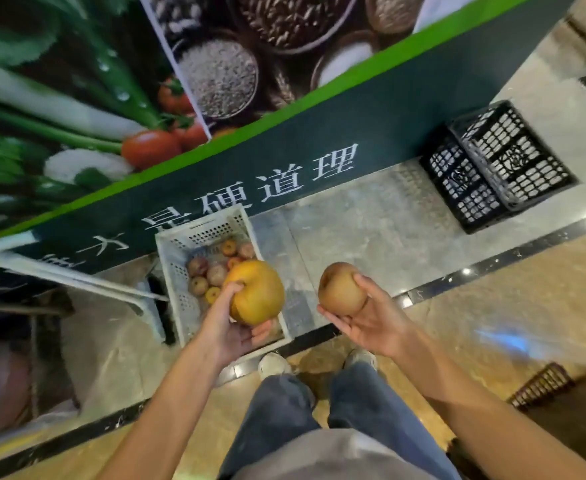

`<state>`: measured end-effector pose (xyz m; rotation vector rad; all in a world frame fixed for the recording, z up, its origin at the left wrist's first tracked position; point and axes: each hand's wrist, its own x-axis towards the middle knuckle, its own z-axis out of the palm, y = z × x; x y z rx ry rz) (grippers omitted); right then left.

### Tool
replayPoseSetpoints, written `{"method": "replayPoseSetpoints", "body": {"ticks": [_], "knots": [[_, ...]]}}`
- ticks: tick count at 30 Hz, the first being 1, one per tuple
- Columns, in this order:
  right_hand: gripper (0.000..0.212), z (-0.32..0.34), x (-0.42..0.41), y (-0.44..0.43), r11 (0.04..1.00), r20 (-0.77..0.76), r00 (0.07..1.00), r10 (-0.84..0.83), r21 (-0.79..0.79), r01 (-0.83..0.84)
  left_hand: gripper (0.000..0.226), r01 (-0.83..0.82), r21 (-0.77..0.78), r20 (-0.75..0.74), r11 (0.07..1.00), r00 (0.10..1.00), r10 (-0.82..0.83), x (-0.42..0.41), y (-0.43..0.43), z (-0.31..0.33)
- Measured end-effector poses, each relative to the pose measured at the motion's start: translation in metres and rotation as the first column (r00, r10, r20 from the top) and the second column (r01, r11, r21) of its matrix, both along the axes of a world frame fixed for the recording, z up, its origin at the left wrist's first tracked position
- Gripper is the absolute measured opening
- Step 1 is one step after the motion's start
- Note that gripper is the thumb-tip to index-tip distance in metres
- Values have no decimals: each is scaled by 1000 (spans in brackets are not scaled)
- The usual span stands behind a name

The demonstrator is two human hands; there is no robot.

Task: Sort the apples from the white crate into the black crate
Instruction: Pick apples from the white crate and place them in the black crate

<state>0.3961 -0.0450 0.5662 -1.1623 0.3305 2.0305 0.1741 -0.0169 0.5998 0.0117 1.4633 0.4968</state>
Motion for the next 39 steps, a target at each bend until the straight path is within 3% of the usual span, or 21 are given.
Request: {"method": "replayPoseSetpoints", "body": {"ticks": [3,7,9,14,18,21,23,27,30,37,39], "knots": [[114,3,58,-25,993,14,994,-113,-38,113,38,82,-32,-8,996,997,-82,56,-1,2],[70,9,122,-56,963,93,960,-264,-26,268,43,133,-79,15,988,991,-132,114,0,-6],[63,7,148,-63,930,116,928,-354,-60,362,51,131,-112,19,985,991,-130,137,2,-7],[85,4,196,-50,865,140,868,-476,-101,491,49,175,-148,10,973,984,-175,179,29,-6],[76,-1,233,-15,844,120,845,-522,-74,532,45,188,-145,-30,971,980,-195,215,71,-14],[105,-13,262,24,836,95,834,-543,-29,548,39,237,-133,-37,962,969,-244,250,119,-22],[110,-20,280,54,818,102,815,-571,-17,575,36,281,-112,-41,953,957,-287,277,152,-22],[109,-20,313,121,778,112,773,-625,6,628,34,345,-62,-33,936,937,-348,334,233,-19],[101,-16,335,155,697,89,693,-716,43,715,37,442,-18,-20,897,897,-442,377,292,-12],[108,-27,384,205,549,29,553,-833,-82,832,38,555,-63,9,830,832,-555,470,388,-16],[93,-31,405,228,527,44,534,-845,-109,843,38,574,-93,0,813,817,-577,491,410,-25]]}}
